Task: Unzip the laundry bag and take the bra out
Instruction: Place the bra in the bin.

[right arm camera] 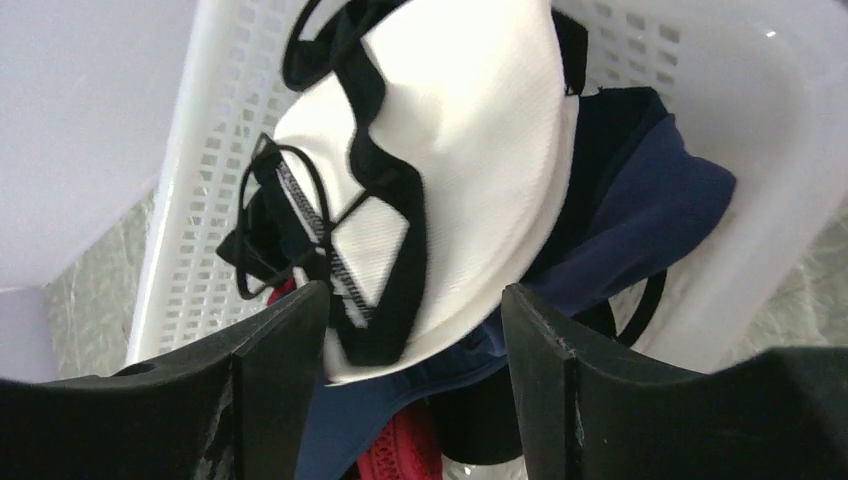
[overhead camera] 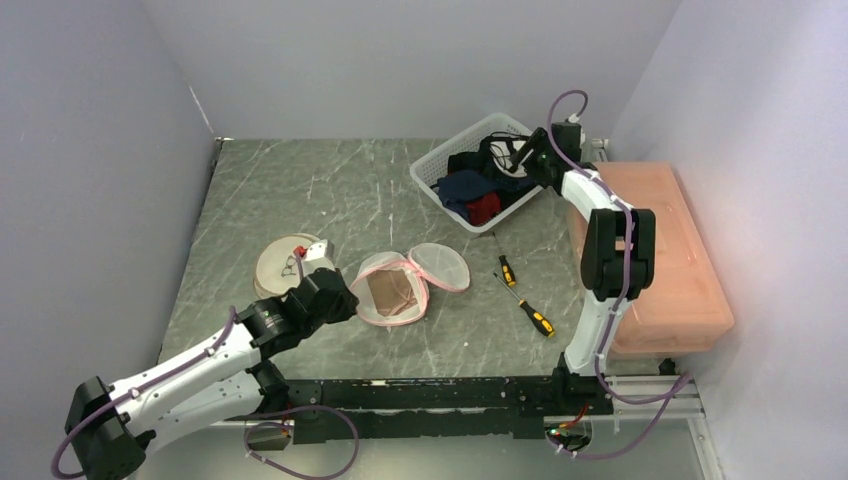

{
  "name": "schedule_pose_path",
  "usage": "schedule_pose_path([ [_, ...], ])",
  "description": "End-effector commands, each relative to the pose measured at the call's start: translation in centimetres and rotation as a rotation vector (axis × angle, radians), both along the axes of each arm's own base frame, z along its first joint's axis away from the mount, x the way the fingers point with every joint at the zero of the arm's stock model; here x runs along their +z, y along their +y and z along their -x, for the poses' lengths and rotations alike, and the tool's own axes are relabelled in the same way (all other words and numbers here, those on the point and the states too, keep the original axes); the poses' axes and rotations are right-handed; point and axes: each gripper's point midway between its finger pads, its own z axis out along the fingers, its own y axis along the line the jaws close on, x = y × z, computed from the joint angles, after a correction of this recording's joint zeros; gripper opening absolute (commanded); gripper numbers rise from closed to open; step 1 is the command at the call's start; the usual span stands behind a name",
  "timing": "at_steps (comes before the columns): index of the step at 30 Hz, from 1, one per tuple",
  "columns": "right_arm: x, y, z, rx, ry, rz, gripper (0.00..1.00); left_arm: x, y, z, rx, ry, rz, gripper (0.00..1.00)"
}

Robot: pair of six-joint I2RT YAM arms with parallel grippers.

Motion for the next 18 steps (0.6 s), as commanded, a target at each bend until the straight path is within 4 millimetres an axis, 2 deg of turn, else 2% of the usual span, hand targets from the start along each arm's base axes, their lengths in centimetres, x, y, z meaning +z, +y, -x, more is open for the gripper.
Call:
schedule_pose_path([
  [1,6.9,-1.4,0.0,-0.055,-0.126,0.055,0.73,1.2,0.5,-0.5,0.025,-0.036,0.003,0.03],
  [5,11.6,-1.0,0.6,-0.071,-0.199,0.109,0.79,2.0,1.2,-0.4,0.051,-0.050,0.003,0.08],
  [9,18.1,3.0,3.4,-0.039,-0.339,0.181,0.80,3.0,1.9,-0.3,0.064,-0.077,0.011,0.19],
  [12,21.7,7.6,7.9,0.022,-0.445,0.222,0.80,3.7,2.2,-0.2,0.065,-0.089,0.004,0.24],
  [14,22.6,10.7,11.7,0.090,-0.510,0.203,0.79,4.0,2.3,-0.2,0.057,-0.094,0.003,0.25],
  [16,21.6,14.0,15.7,0.222,-0.540,0.131,0.75,3.9,2.1,-0.1,0.048,-0.090,0.001,0.25],
  [18,19.7,16.6,19.4,0.357,-0.521,0.066,0.71,3.7,1.9,0.1,0.037,-0.075,-0.002,0.25],
])
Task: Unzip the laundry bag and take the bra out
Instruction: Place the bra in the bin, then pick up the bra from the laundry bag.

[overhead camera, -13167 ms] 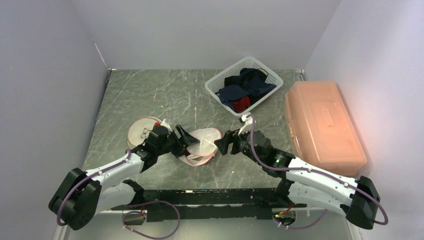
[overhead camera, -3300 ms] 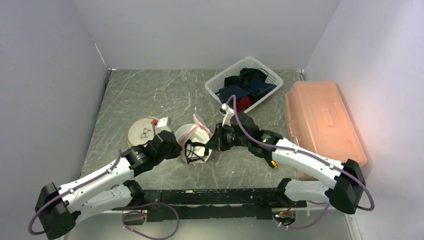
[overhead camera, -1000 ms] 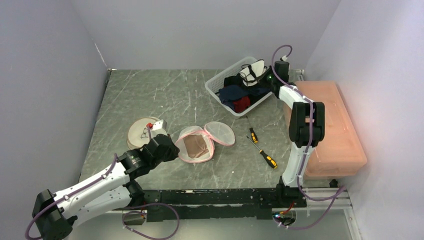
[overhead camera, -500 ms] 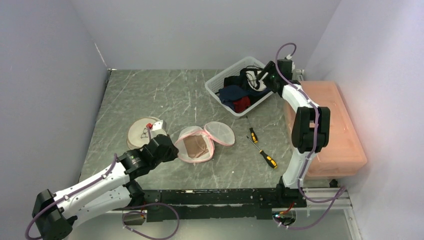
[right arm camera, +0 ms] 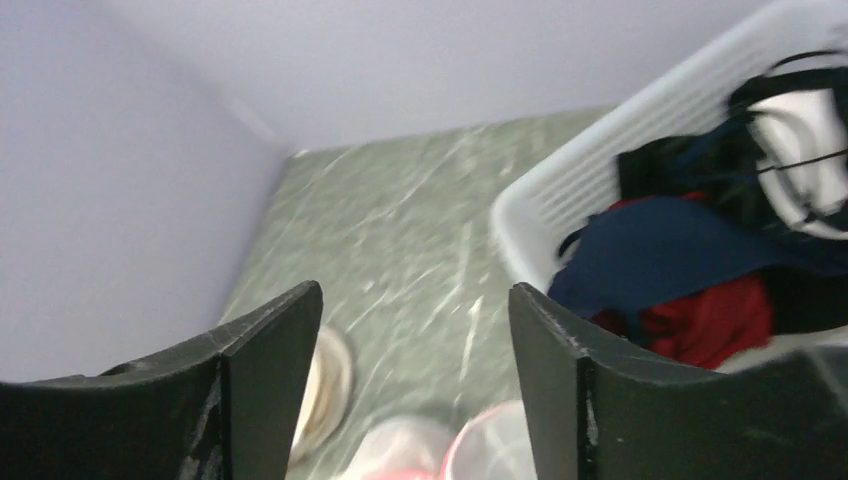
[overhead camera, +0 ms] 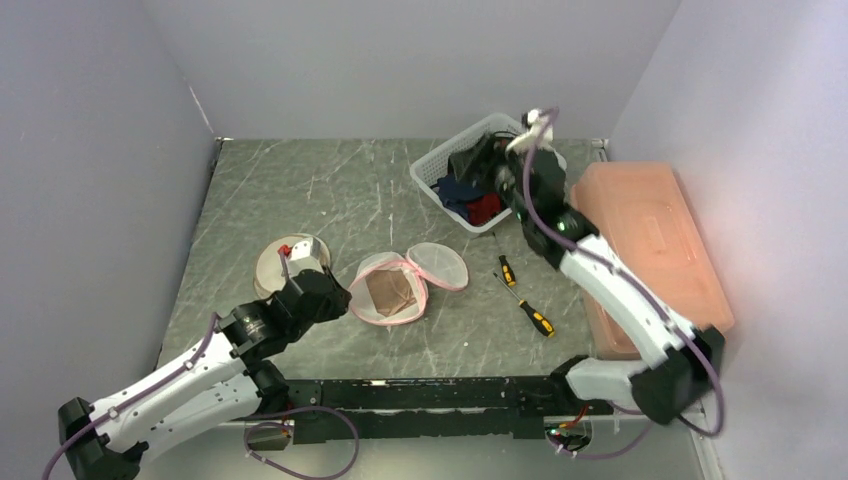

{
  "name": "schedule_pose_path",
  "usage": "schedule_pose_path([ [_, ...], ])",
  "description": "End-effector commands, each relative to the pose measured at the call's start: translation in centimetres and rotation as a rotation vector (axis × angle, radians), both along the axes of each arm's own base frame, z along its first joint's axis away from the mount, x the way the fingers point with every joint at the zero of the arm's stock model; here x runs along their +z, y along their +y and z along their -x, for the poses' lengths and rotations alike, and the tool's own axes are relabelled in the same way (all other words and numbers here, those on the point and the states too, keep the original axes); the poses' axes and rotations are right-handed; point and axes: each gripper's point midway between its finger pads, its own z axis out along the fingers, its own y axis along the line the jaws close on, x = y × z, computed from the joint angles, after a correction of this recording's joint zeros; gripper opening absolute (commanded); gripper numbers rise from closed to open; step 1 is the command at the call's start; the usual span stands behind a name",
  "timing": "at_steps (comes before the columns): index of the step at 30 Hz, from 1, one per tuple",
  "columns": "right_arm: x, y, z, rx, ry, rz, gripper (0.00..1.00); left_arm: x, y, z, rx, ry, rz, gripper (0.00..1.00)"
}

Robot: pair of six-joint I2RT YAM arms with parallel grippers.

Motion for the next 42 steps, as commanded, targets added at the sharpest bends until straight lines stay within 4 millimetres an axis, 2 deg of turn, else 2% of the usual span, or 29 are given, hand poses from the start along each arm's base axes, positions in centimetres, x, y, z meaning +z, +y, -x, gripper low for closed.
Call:
schedule_pose_path([
  [1,-2.5,2.8,6.2,0.194,0.001,-0.019,0.68,1.0,0.0,-0.2,-0.006,-0.009,-0.011,0.26],
  [4,-6.3,5.9,11.0,0.350,0.083,0.019,0.62,0.7,-0.3,-0.2,-0.023,-0.003,-0.011,0.30],
  [8,-10.7,9.3,15.7,0.511,0.209,0.054,0.58,0.4,-1.1,-0.5,-0.042,-0.018,0.005,0.34],
  [11,-12.9,11.5,18.1,0.588,0.263,0.069,0.58,-0.1,-1.7,-0.8,-0.058,-0.014,-0.002,0.37],
  [13,-14.4,12.8,19.0,0.613,0.309,0.103,0.58,-0.7,-1.8,-1.1,-0.060,-0.008,-0.021,0.39],
  [17,-16.8,14.7,19.9,0.623,0.364,0.152,0.55,-2.5,-2.0,-1.5,-0.057,0.021,-0.072,0.35],
  [22,-19.1,15.3,19.4,0.577,0.393,0.176,0.52,-4.0,-2.7,-2.0,-0.047,0.046,-0.077,0.12],
  [24,-20.4,15.1,18.7,0.530,0.407,0.194,0.52,-4.2,-3.1,-2.2,-0.048,0.049,-0.068,0.03],
  [32,-23.6,11.9,17.1,0.345,0.435,0.308,0.51,-5.0,-6.0,-2.2,-0.119,0.075,0.029,0.03],
  [35,-23.5,11.1,17.1,0.318,0.425,0.312,0.50,-4.6,-7.4,-2.3,-0.157,0.069,0.074,0.03],
  [37,-22.7,10.9,17.2,0.316,0.404,0.296,0.49,-4.3,-8.1,-2.5,-0.174,0.068,0.092,0.03],
  [42,-20.7,12.2,18.4,0.400,0.356,0.242,0.47,-3.7,-9.0,-3.0,-0.190,0.055,0.103,0.03],
])
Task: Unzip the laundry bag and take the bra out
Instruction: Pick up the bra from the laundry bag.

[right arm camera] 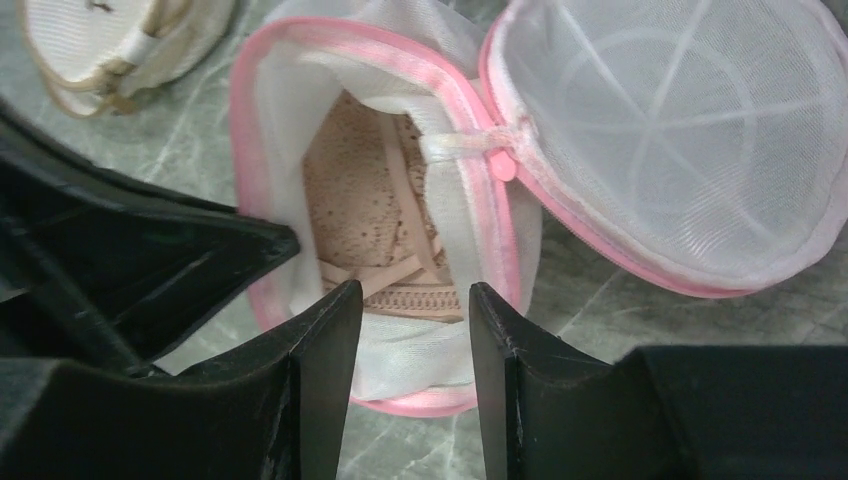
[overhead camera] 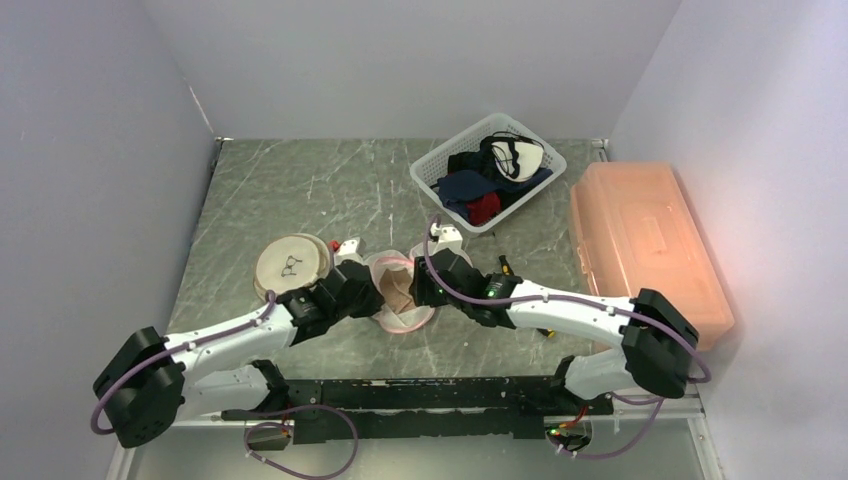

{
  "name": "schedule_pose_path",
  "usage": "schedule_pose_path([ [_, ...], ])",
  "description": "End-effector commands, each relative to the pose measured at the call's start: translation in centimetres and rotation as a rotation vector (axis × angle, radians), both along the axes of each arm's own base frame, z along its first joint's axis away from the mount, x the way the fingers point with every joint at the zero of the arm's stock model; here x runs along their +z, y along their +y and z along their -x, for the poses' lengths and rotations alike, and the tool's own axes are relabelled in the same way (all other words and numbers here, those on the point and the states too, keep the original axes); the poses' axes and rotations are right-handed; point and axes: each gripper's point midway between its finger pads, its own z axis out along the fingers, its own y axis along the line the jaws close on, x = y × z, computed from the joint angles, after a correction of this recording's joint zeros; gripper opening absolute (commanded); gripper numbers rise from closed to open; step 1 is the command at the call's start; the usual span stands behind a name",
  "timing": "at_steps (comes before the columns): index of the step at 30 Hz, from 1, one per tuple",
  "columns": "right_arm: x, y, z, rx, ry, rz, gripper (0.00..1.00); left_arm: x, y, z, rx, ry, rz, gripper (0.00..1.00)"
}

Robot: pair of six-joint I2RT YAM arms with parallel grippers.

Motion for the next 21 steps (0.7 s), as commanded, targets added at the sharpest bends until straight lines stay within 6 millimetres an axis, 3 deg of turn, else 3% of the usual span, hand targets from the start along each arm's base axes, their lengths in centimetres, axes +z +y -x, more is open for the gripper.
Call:
schedule_pose_path([
  [1,3.1,1.6,0.3,0.039,-0.051,-0.096,0.47,2.4,-2.0,-1.2,-0.020,-0.047,0.087,0.03],
  [9,-0.2,2.9,1.6,0.058,0.061,-0.131,0.47,1.6,-2.4,-1.0,-0.025,-0.030,0.105,0.03],
  [17,-3.7,-0.1,0.9,-0.095,0.090,-0.024,0.56,0.9,-2.7,-0.6,-0.039,-0.014,0.119,0.03],
  [21,-4.2,-0.7,0.8,-0.126,0.091,-0.014,0.58,0.4,-3.2,-0.5,-0.050,0.000,0.136,0.03],
])
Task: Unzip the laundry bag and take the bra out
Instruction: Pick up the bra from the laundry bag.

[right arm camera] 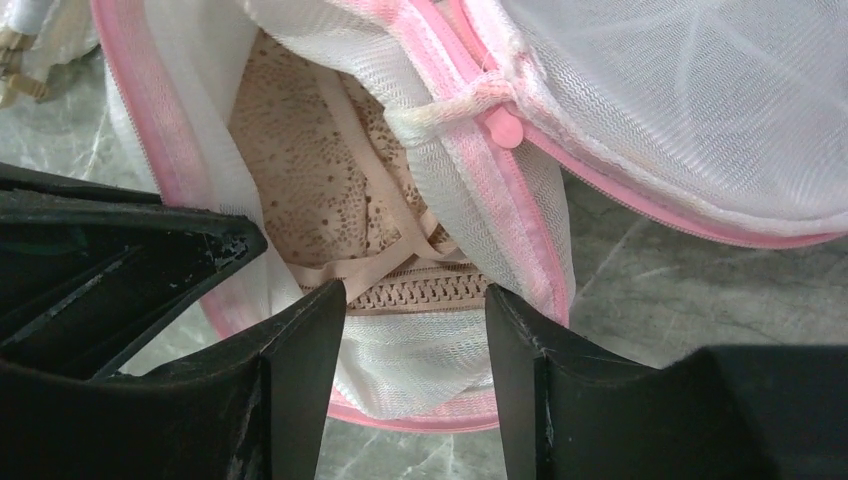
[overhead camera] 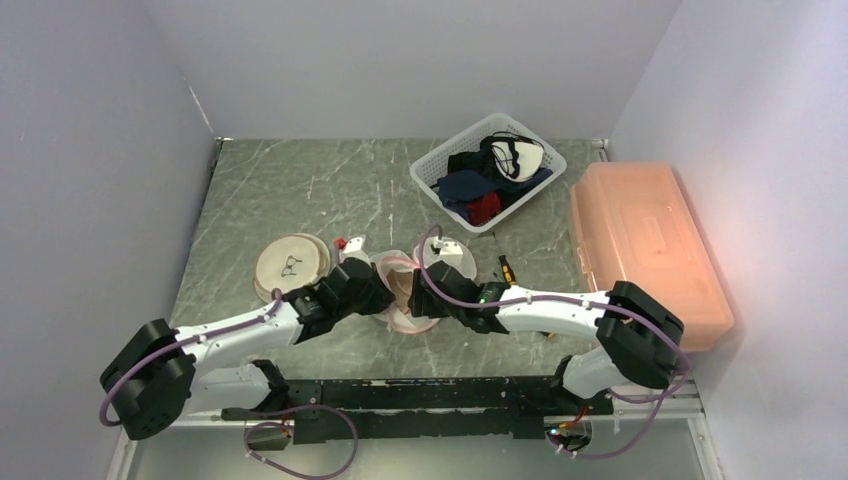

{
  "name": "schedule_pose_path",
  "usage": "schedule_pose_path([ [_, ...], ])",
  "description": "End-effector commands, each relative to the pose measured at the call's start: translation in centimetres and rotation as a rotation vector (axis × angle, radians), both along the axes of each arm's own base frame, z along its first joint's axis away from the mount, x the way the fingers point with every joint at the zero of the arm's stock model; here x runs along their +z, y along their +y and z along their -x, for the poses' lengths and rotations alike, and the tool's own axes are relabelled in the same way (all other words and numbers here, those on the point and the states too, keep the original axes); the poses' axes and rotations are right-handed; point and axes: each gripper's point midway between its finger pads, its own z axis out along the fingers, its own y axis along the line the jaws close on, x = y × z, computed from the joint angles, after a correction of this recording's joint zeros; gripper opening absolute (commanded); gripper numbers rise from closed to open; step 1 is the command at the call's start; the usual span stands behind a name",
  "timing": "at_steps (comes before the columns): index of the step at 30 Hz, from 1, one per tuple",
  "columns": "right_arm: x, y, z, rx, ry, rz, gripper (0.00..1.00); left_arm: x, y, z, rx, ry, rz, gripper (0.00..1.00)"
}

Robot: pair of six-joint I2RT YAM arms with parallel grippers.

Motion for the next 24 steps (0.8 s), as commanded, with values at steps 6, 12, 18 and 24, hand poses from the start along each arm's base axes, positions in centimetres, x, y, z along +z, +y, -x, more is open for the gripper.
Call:
schedule_pose_path([
  [6,-0.1,-1.7,-0.8,-0.109,-0.026,0.022,0.65,-1.2,-1.3,0.3,-0.027,0.037,0.047,0.03],
  [12,-1.0,-2.3,-1.2,-0.153,-0.010,0.047,0.69,-1.4,-1.6,0.3,-0.035,0.041,0.052,0.03],
  [18,-1.7,-3.0,-1.7,-0.218,0.011,-0.014,0.70,-1.7,-1.9,0.5,-0.046,0.048,0.065,0.03],
  [24,-1.2,-1.4,-2.1,-0.221,0.014,-0.117,0.67,-2.2,-2.2,0.8,-0.057,0.062,0.063,0.03],
])
